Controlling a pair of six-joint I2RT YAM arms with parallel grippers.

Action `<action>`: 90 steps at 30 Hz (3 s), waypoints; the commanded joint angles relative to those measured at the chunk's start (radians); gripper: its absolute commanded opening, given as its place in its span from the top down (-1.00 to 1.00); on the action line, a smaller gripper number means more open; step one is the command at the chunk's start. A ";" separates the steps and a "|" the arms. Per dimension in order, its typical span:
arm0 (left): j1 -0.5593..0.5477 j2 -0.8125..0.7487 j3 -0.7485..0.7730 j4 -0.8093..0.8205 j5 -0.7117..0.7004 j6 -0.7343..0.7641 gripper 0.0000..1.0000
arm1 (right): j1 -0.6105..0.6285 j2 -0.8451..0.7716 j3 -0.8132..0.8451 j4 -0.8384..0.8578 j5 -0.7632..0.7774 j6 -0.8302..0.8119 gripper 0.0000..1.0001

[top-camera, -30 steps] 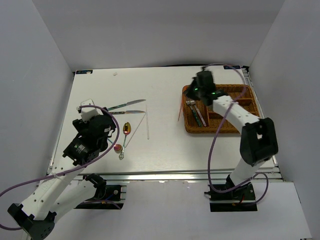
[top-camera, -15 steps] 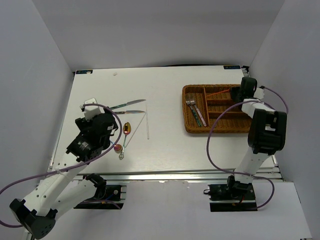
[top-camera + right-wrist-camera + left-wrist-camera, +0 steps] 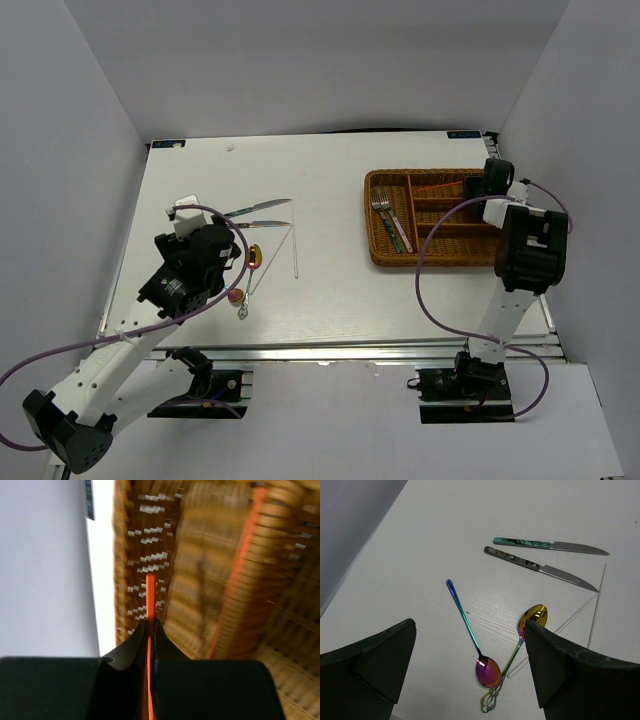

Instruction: Sort the eating utensils into containers

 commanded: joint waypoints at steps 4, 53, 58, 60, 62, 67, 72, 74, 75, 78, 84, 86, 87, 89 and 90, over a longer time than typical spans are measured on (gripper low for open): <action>0.005 -0.001 -0.001 0.015 0.006 0.008 -0.96 | -0.015 0.019 0.089 0.040 0.002 -0.023 0.76; 0.010 -0.102 0.005 -0.007 -0.025 -0.028 -0.96 | 1.111 0.241 0.592 -0.768 0.171 -0.865 0.05; 0.010 -0.120 0.002 -0.002 -0.020 -0.025 -0.96 | 1.108 0.301 0.622 -0.817 0.171 -0.860 0.11; 0.010 -0.126 0.002 -0.004 -0.018 -0.025 -0.96 | 1.097 0.314 0.598 -0.823 0.150 -0.854 0.21; 0.010 -0.130 0.002 -0.005 -0.018 -0.025 -0.96 | 1.086 0.308 0.563 -0.825 0.150 -0.834 0.36; 0.010 -0.140 0.000 0.001 -0.012 -0.021 -0.96 | 1.040 0.229 0.362 -0.778 0.133 -0.794 0.81; 0.010 -0.140 -0.001 0.002 -0.003 -0.016 -0.96 | 1.006 0.194 0.319 -0.814 0.156 -0.790 1.00; 0.010 -0.140 -0.001 0.004 -0.002 -0.016 -0.96 | 0.987 0.173 0.305 -0.814 0.150 -0.794 1.00; 0.010 -0.140 -0.001 0.004 0.000 -0.016 -0.96 | 0.977 0.141 0.303 -0.810 0.142 -0.800 1.00; 0.010 -0.139 -0.001 0.006 0.000 -0.015 -0.96 | 0.941 0.029 0.271 -0.729 0.042 -0.813 1.00; 0.010 -0.140 -0.001 0.002 -0.005 -0.016 -0.96 | 0.839 -0.214 0.150 -0.560 -0.037 -0.771 1.00; 0.010 -0.143 -0.001 0.004 -0.005 -0.016 -0.96 | 0.777 -0.275 0.100 -0.502 -0.073 -0.754 1.00; 0.010 -0.143 -0.003 0.004 -0.005 -0.015 -0.96 | 0.752 -0.294 0.084 -0.482 -0.085 -0.747 1.00; 0.010 -0.143 -0.003 0.004 -0.006 -0.016 -0.96 | 0.677 -0.344 0.032 -0.442 -0.108 -0.707 1.00; 0.010 -0.142 -0.003 0.003 -0.006 -0.016 -0.96 | 0.646 -0.358 0.014 -0.387 -0.117 -0.690 1.00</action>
